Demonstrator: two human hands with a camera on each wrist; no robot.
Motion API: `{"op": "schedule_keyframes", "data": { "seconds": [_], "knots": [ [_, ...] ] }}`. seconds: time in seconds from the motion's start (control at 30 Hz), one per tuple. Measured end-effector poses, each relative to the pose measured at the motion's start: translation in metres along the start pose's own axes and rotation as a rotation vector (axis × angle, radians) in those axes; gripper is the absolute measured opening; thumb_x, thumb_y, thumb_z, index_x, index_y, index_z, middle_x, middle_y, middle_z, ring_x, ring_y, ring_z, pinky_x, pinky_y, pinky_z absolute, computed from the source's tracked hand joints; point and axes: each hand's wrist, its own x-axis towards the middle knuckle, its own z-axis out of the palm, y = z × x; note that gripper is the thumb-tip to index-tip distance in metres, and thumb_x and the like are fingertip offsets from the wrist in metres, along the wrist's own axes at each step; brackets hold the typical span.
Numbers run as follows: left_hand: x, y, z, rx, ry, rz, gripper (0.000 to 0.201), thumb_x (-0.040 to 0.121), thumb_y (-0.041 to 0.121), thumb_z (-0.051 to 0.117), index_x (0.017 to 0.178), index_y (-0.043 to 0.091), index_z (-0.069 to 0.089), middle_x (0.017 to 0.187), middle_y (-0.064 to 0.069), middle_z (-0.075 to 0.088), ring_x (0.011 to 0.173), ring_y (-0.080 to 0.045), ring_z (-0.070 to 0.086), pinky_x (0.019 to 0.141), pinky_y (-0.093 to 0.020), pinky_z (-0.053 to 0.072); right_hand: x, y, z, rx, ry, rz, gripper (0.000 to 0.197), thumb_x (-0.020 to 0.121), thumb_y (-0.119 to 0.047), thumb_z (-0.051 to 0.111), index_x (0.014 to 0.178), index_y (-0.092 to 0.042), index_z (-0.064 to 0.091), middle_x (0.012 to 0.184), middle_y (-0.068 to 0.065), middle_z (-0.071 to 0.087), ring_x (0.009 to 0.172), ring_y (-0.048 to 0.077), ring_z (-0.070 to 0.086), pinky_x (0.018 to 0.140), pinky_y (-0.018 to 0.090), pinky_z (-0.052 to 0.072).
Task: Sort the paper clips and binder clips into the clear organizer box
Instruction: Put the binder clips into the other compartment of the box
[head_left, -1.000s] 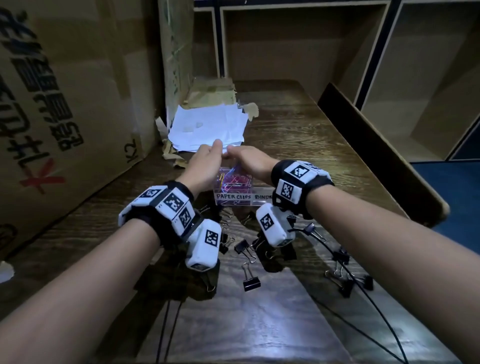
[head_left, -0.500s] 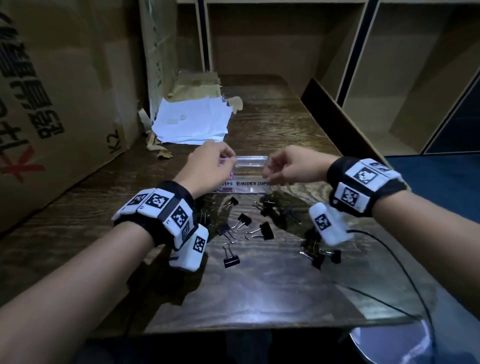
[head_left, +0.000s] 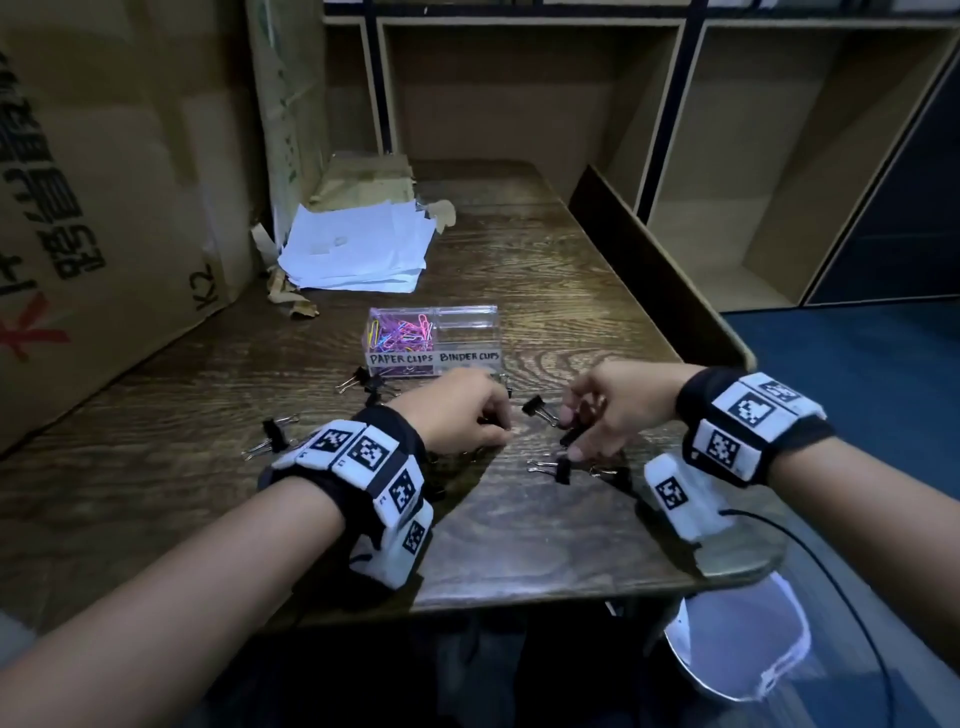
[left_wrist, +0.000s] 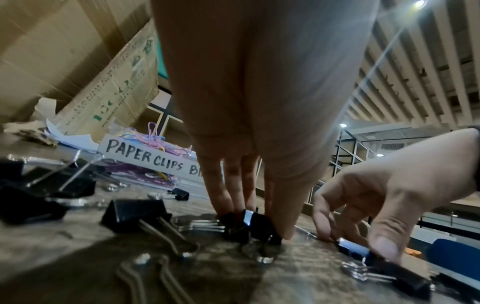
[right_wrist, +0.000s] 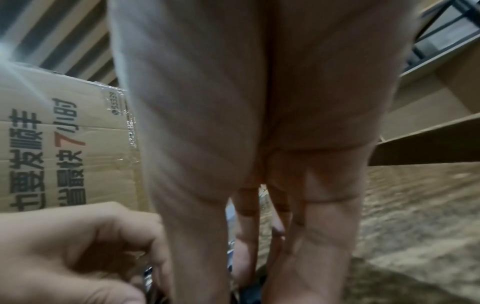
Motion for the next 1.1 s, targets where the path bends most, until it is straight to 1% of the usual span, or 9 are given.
{"op": "schedule_keyframes", "data": {
  "seconds": [0.17,0.27,0.37,0.43,0.63,0.77,0.93,1.0,1.1],
  "knots": [
    [0.001,-0.001,-0.004,0.050,0.028,-0.037,0.017,0.090,0.020,0.065,0.106,0.017,0.069,0.114,-0.001,0.060,0.106,-0.018,0.059,0.088,-0.028,0.047,0.012,-0.013,0.012,0.141,0.133,-0.071,0.024,0.084,-0.021,0.074,0.104,-0.012,0.064,0.089,0.003,0.069,0.070,0.013,0.073,0.065,0.025,0.060],
    [0.001,0.005,-0.005,0.043,-0.001,-0.055,0.039,0.089,0.030,0.066,0.126,0.022,0.060,0.126,-0.001,0.053,0.116,-0.019,0.053,0.099,-0.031,0.043,0.007,-0.019,0.006,0.107,0.085,-0.055,0.048,0.073,-0.034,0.083,0.113,-0.021,0.059,0.100,0.003,0.065,0.077,0.012,0.069,0.061,0.023,0.056],
    [0.000,0.009,-0.003,0.092,-0.107,-0.042,0.041,0.088,0.029,0.069,0.127,0.019,0.062,0.124,-0.002,0.059,0.115,-0.021,0.056,0.099,-0.034,0.046,0.007,-0.018,0.006,-0.188,0.142,-0.026,0.084,0.056,-0.056,0.086,0.128,-0.034,0.049,0.126,0.000,0.052,0.107,0.019,0.057,0.088,0.038,0.053],
    [-0.001,0.007,-0.001,0.075,-0.070,-0.032,0.027,0.089,0.022,0.066,0.116,0.016,0.067,0.117,-0.003,0.062,0.110,-0.021,0.058,0.092,-0.030,0.046,0.011,-0.020,0.012,-0.210,0.176,-0.042,0.092,0.060,-0.057,0.084,0.138,-0.030,0.045,0.135,0.001,0.045,0.121,0.023,0.050,0.101,0.039,0.046],
    [-0.014,-0.007,-0.003,0.025,-0.020,-0.064,0.018,0.078,0.012,0.068,0.094,0.019,0.064,0.097,0.002,0.061,0.091,-0.017,0.058,0.078,-0.032,0.050,0.027,-0.035,0.027,-0.161,0.238,-0.132,0.046,0.073,-0.040,0.082,0.112,-0.023,0.064,0.100,-0.003,0.061,0.094,0.018,0.059,0.076,0.027,0.046],
    [-0.025,-0.011,-0.008,-0.042,0.019,-0.115,0.022,0.073,0.020,0.072,0.092,0.020,0.061,0.093,0.001,0.062,0.082,-0.015,0.057,0.072,-0.030,0.049,0.035,-0.046,0.028,-0.082,0.227,-0.153,0.046,0.073,-0.029,0.082,0.113,-0.027,0.060,0.096,-0.004,0.066,0.088,0.017,0.064,0.079,0.032,0.056],
    [-0.034,-0.019,-0.015,-0.186,0.004,-0.179,0.015,0.079,0.021,0.068,0.093,0.020,0.065,0.090,0.002,0.069,0.075,-0.012,0.060,0.075,-0.028,0.052,0.032,-0.043,0.018,0.110,0.267,-0.162,0.029,0.081,-0.011,0.074,0.107,-0.021,0.066,0.090,-0.002,0.068,0.070,0.009,0.063,0.055,0.019,0.052],
    [-0.037,-0.022,-0.020,-0.180,0.010,-0.186,0.012,0.082,0.023,0.066,0.094,0.022,0.065,0.095,0.002,0.070,0.080,-0.011,0.061,0.076,-0.024,0.052,0.023,-0.039,0.008,0.087,0.255,-0.136,0.019,0.081,-0.017,0.075,0.099,-0.019,0.069,0.084,-0.005,0.066,0.073,0.011,0.063,0.054,0.017,0.049],
    [-0.041,-0.029,-0.027,-0.094,0.021,-0.196,0.011,0.082,0.022,0.066,0.094,0.021,0.066,0.088,0.003,0.067,0.075,-0.010,0.058,0.066,-0.018,0.043,0.011,-0.034,0.001,0.023,0.057,-0.101,0.043,0.066,-0.037,0.087,0.100,-0.018,0.067,0.090,-0.002,0.068,0.079,0.013,0.064,0.062,0.025,0.054]
  ]
}}
